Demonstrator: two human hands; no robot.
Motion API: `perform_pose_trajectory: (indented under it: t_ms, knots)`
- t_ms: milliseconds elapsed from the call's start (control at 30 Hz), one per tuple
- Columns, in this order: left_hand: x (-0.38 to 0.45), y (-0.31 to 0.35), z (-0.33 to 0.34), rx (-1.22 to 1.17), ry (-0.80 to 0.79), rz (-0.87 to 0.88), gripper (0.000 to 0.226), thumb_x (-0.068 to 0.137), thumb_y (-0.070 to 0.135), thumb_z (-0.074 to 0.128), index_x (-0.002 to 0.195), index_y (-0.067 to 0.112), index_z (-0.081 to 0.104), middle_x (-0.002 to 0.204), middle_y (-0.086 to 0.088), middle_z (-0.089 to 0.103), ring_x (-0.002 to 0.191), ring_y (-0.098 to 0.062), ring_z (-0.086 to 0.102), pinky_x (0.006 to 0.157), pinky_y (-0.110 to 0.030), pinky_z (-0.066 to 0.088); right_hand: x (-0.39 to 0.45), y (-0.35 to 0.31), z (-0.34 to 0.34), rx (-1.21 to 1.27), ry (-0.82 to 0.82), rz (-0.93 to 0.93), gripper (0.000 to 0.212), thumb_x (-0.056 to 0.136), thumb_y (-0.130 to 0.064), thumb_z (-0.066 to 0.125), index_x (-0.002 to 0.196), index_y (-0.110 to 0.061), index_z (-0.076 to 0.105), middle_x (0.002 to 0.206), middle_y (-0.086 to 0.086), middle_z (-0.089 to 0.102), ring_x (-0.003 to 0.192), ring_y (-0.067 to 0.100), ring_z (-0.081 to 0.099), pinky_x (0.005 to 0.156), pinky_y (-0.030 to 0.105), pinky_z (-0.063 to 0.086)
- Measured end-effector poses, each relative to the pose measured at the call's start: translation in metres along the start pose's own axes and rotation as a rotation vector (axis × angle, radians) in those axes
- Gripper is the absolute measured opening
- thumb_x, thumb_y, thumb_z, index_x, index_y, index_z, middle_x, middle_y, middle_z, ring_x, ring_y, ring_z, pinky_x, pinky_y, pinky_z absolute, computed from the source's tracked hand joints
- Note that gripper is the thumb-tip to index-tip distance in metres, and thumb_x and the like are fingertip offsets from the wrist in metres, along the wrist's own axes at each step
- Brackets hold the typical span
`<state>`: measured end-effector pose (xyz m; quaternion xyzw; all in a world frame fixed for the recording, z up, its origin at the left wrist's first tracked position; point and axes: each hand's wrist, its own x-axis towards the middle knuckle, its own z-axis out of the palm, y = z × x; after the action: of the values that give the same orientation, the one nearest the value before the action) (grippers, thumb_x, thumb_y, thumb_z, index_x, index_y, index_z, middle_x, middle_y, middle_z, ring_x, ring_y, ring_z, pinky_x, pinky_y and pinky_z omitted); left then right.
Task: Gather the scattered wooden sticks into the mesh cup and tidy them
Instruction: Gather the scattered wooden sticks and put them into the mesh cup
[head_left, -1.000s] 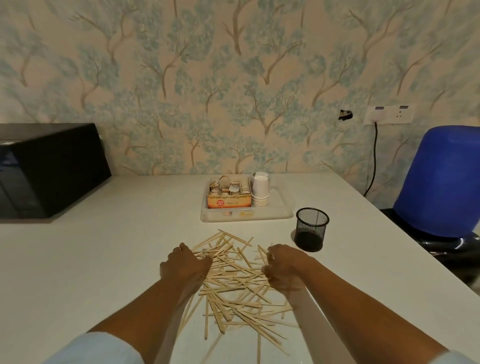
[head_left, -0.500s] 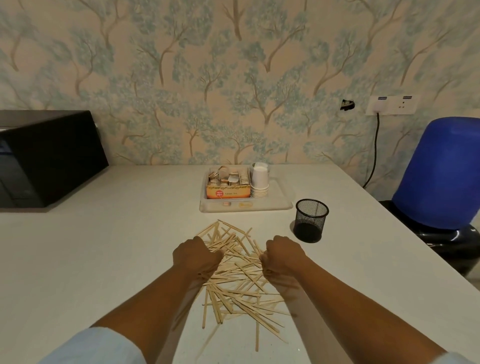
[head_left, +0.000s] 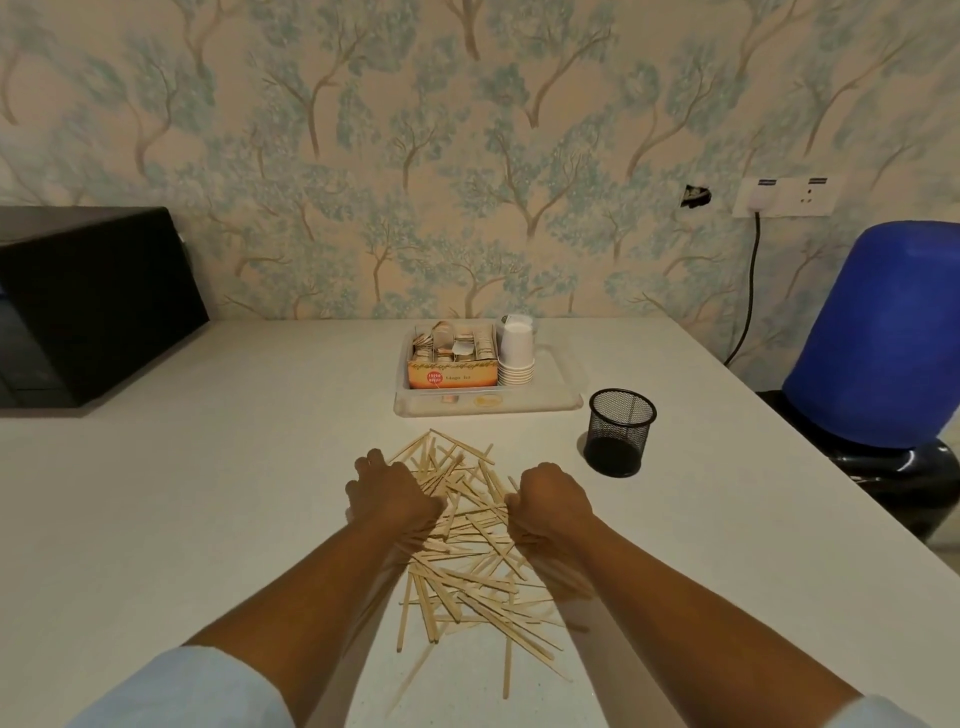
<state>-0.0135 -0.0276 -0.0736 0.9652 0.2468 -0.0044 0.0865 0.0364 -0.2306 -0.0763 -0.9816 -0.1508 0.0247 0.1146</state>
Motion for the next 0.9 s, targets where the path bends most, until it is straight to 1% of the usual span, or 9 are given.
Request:
perform_pose_trajectory:
  t_ms: [233,367,500,567,633,667,733,800,900]
  knots:
    - [0.001,0.018,-0.005,-0.170,-0.092,-0.004,0.061,0.083,0.061,0.060,0.118,0.012,0.064,0.121,-0.006,0.065,0.108,-0.026,0.063,0.075,-0.031,0.046,0.004,-0.018,0.003,0.118,0.000,0.028,0.038,0.095,-0.039,0.054,0.105,-0.004,0.066,0.109,0.012,0.060,0.100,0.029,0.062,0.073,0.028,0.041]
    - [0.004,0.032,-0.017,-0.423,-0.236,-0.077,0.040,0.094,0.036,0.052,0.113,0.004,0.066,0.114,-0.010,0.070,0.107,-0.028,0.066,0.082,-0.031,0.050,0.011,-0.026,0.001,0.292,-0.050,-0.009,0.030,0.092,-0.029,0.056,0.085,-0.001,0.065,0.089,0.014,0.061,0.093,0.032,0.064,0.066,0.026,0.041]
    - [0.014,0.032,-0.023,-0.764,-0.320,-0.203,0.029,0.089,0.009,0.047,0.103,-0.005,0.068,0.101,-0.022,0.073,0.099,-0.035,0.071,0.094,-0.045,0.057,0.017,-0.028,-0.003,0.387,-0.053,-0.025,0.046,0.089,-0.037,0.060,0.124,-0.007,0.063,0.122,0.010,0.064,0.112,0.025,0.060,0.090,0.030,0.048]
    - [0.016,0.024,-0.024,-0.732,-0.256,-0.243,0.027,0.086,0.011,0.051,0.101,-0.003,0.068,0.094,-0.016,0.072,0.088,-0.029,0.070,0.079,-0.037,0.059,0.021,-0.028,-0.002,0.336,-0.025,-0.025,0.051,0.086,-0.047,0.062,0.117,-0.007,0.064,0.118,0.010,0.065,0.108,0.024,0.061,0.088,0.032,0.049]
    - [0.015,0.016,-0.026,-0.630,-0.175,-0.273,0.019,0.084,0.017,0.056,0.095,0.004,0.066,0.081,-0.007,0.066,0.071,-0.020,0.061,0.058,-0.027,0.048,0.025,-0.031,-0.001,0.246,-0.018,-0.021,0.056,0.080,-0.061,0.062,0.096,-0.007,0.064,0.107,0.010,0.063,0.103,0.025,0.061,0.081,0.034,0.051]
    - [0.015,0.014,-0.025,-0.614,-0.154,-0.281,0.017,0.084,0.017,0.058,0.093,0.005,0.065,0.078,-0.006,0.064,0.069,-0.019,0.060,0.057,-0.027,0.047,0.027,-0.033,-0.001,0.211,-0.040,-0.009,0.063,0.075,-0.068,0.061,0.094,-0.008,0.063,0.108,0.010,0.060,0.105,0.026,0.059,0.081,0.034,0.050]
    - [0.021,0.015,-0.022,-0.714,-0.186,-0.285,0.017,0.087,0.013,0.054,0.090,0.002,0.067,0.080,-0.008,0.072,0.076,-0.023,0.069,0.072,-0.034,0.059,0.030,-0.041,0.001,0.148,-0.102,0.014,0.085,0.067,-0.079,0.058,0.108,-0.005,0.062,0.118,0.013,0.052,0.114,0.028,0.052,0.087,0.037,0.049]
    - [0.027,0.018,-0.020,-0.835,-0.249,-0.294,0.021,0.090,0.008,0.047,0.083,0.000,0.065,0.078,-0.012,0.076,0.076,-0.025,0.073,0.086,-0.040,0.060,0.033,-0.050,0.002,0.106,-0.120,0.024,0.097,0.062,-0.084,0.058,0.118,-0.005,0.059,0.124,0.012,0.047,0.119,0.028,0.047,0.092,0.039,0.048]
    - [0.034,0.022,-0.020,-0.822,-0.312,-0.244,0.021,0.090,0.007,0.048,0.080,0.001,0.065,0.080,-0.014,0.076,0.077,-0.028,0.072,0.084,-0.039,0.059,0.039,-0.061,0.005,0.131,-0.121,0.008,0.092,0.064,-0.078,0.064,0.123,-0.008,0.058,0.125,0.011,0.046,0.121,0.027,0.045,0.092,0.038,0.046]
